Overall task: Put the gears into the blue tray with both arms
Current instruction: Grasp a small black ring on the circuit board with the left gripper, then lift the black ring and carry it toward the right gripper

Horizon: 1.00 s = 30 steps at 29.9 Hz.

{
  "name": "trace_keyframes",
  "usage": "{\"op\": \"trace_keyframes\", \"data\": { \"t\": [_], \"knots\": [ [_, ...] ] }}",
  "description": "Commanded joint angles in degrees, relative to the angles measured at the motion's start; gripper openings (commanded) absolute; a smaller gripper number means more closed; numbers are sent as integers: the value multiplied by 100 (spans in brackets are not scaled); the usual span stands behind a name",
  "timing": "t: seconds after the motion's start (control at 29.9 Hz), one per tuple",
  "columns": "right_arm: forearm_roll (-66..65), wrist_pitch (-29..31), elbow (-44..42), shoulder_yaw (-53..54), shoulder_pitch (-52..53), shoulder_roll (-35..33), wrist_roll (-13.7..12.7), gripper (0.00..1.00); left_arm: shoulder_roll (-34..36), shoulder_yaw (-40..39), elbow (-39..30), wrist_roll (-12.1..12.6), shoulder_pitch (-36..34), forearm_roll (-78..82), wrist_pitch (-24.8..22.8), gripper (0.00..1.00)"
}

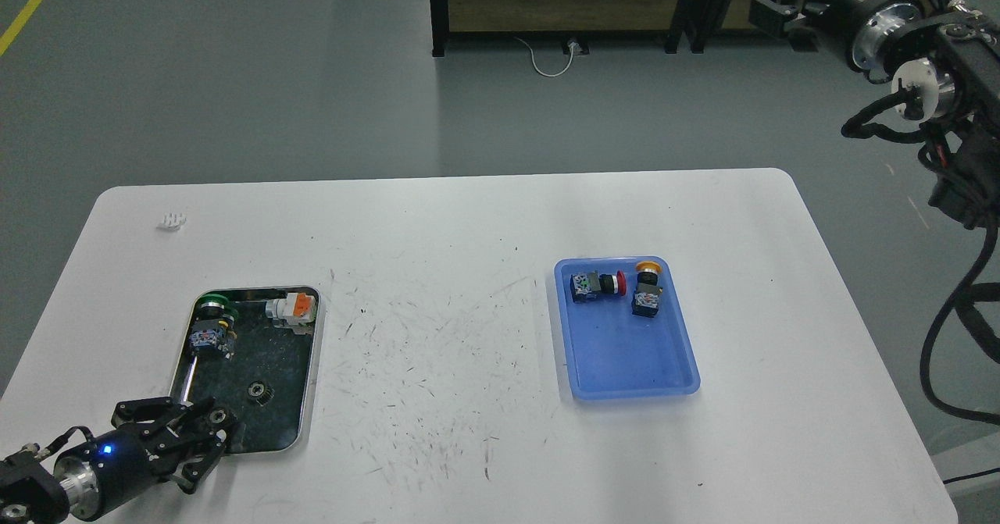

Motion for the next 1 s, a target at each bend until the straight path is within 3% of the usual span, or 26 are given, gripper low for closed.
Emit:
{"op": "trace_keyframes", "data": {
  "t": [0.0,0.47,0.74,0.97],
  "knots": [
    [-9,2,0,0,0,-8,0,100,0,4,1,58,-7,-4,-1,27],
    [0,2,0,0,-35,-17,0,100,202,4,-262,164,-331,-39,-124,27],
    [0,2,-9,-26,-105,-8,0,100,518,4,-491,357,-876,-39,-537,27],
    [0,2,-18,-26,-149,-17,0,100,809,13,-1123,717,-1561,-39,-993,27]
  ]
}}
